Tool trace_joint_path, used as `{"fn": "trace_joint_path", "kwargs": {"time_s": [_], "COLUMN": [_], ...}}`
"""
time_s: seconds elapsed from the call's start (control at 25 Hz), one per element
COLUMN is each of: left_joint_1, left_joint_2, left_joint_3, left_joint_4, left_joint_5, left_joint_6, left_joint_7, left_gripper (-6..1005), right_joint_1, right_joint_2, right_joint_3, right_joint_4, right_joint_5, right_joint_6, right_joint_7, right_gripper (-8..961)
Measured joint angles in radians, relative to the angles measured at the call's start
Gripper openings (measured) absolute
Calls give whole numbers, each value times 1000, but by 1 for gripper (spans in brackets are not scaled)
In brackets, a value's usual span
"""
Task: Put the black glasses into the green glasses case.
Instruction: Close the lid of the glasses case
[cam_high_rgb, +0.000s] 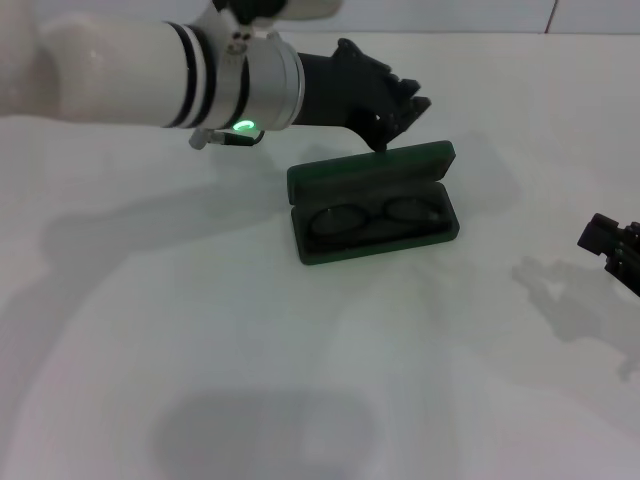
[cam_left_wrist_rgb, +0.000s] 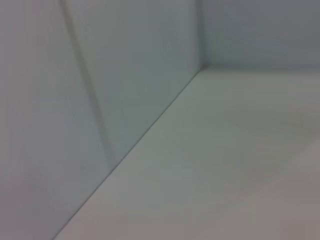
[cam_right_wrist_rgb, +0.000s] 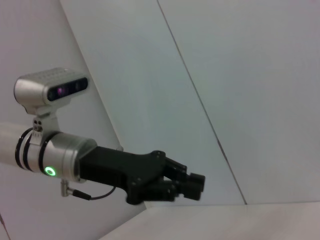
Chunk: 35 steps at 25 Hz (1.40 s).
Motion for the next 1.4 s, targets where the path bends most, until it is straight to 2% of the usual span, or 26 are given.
{"fn": "trace_joint_path", "kwargs": {"time_s": [0.08, 0.12, 0.28, 0.4, 1.0, 1.4], "left_joint_1": [-38, -38, -128, -167, -258, -261], "left_joint_2": [1, 1, 6, 2, 8, 10], "left_joint_3": [-73, -73, -142, -189, -213, -262], "left_joint_4": [-64, -64, -198, -285, -481, -531], "left_joint_5": [-78, -78, -82, -86, -81, -81], "left_joint_6": [82, 82, 169, 171, 98, 98], "left_joint_7": [76, 76, 114, 154, 210, 235], "left_gripper": [168, 168, 169, 169, 169, 168], "right_joint_1": [0, 0, 1, 3, 8, 7], "right_joint_2": [0, 0, 0, 0, 1, 2], "right_joint_3": [0, 0, -1, -2, -7, -8], "right_joint_4": [0, 0, 1, 0, 0, 0], "right_joint_5": [0, 0, 0, 0, 0, 0], "right_joint_6": [0, 0, 0, 0, -3, -3], "right_joint_7": [0, 0, 0, 0, 0, 0], "right_gripper": [213, 214, 214, 215, 219, 221]}}
